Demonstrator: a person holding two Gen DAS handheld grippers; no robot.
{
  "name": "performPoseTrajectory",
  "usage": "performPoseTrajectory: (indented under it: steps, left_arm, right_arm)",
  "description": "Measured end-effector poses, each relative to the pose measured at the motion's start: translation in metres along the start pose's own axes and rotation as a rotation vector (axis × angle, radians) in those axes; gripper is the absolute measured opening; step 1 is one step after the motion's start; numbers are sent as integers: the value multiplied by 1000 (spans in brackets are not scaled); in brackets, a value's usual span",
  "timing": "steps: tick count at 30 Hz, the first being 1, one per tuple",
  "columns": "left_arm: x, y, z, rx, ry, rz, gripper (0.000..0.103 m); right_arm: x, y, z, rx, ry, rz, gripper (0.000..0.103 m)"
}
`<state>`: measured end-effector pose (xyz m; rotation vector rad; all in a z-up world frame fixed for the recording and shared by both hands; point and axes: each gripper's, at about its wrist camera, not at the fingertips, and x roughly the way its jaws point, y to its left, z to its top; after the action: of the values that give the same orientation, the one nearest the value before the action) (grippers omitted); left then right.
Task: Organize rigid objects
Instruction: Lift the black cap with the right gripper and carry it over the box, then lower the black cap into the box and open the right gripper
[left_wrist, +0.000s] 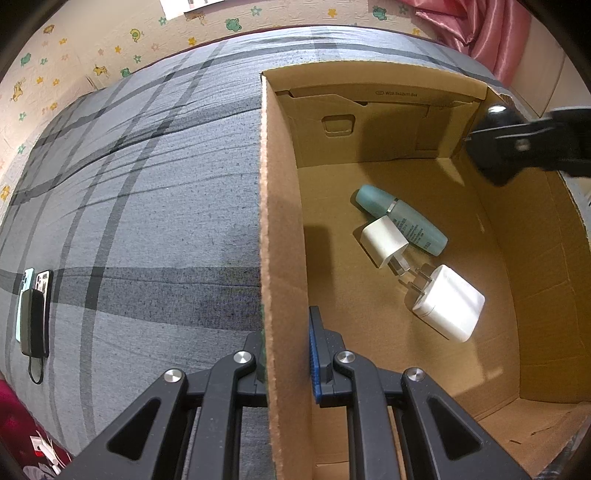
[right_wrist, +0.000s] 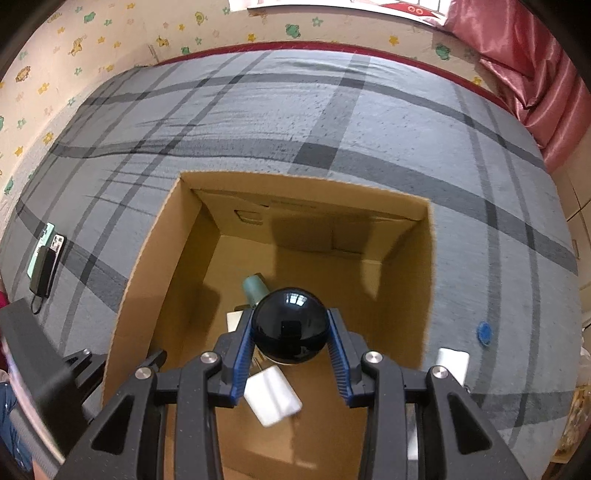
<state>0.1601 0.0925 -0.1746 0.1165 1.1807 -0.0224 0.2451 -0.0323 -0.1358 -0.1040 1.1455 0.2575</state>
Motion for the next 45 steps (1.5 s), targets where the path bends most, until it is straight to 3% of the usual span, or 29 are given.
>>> performPoseTrajectory:
  steps: [13,26,33,37,45]
  left_arm:
    - [0,0,0,-1,-2,-3,14]
    - [1,0,0,1,-1,2,14]
    - [1,0,1,3,1,5,14]
    - [1,0,1,3,1,6,14]
    - [1,1,1,1,1,5,14]
  right_arm:
    - [54,8,3,-3,75,-17,40]
    - [58,9,5,-9,86,-22,41]
    - [48,9,7,-3,61,-25,53]
    - [38,9,8,2,37,-33,68]
    - [15,7,13,20,-9,-38,68]
